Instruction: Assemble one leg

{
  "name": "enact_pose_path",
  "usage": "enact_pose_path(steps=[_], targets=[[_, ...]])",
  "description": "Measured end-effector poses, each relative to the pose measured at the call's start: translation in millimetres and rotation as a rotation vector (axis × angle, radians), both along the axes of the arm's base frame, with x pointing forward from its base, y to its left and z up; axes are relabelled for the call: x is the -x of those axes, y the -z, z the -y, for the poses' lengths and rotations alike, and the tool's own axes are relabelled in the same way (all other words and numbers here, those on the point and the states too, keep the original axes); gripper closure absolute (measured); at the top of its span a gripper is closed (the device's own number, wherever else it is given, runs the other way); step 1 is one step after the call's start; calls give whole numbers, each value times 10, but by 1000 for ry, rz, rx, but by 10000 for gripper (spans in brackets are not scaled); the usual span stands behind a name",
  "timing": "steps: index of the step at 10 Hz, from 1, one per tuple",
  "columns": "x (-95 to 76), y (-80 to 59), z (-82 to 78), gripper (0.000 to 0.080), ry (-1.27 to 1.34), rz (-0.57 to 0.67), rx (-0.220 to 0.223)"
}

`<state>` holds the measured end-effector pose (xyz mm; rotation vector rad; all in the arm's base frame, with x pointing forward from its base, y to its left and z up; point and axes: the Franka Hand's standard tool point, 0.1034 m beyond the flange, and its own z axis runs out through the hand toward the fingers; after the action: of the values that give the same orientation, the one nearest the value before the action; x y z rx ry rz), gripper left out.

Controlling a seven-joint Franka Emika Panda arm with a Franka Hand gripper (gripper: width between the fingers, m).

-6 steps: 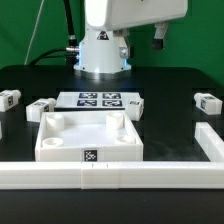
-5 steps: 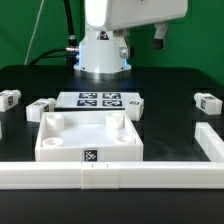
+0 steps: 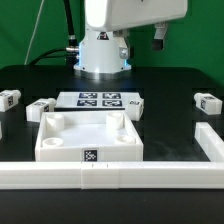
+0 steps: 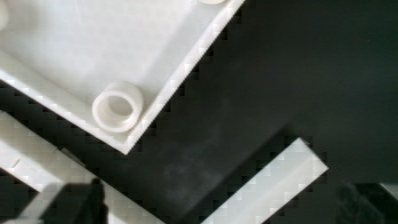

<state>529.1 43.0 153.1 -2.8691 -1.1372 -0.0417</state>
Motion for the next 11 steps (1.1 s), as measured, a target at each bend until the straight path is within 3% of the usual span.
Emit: enact_pose_path(steps=[1,3,5,7,11], targets=[[15,19,25,150,-69,9,4],[256,220,211,150,-312,4,9],[353,331,308,150,-429,-8,34],[460,610,469,150,-497,-37,28],[440,610,460,150,-485,-39,28]])
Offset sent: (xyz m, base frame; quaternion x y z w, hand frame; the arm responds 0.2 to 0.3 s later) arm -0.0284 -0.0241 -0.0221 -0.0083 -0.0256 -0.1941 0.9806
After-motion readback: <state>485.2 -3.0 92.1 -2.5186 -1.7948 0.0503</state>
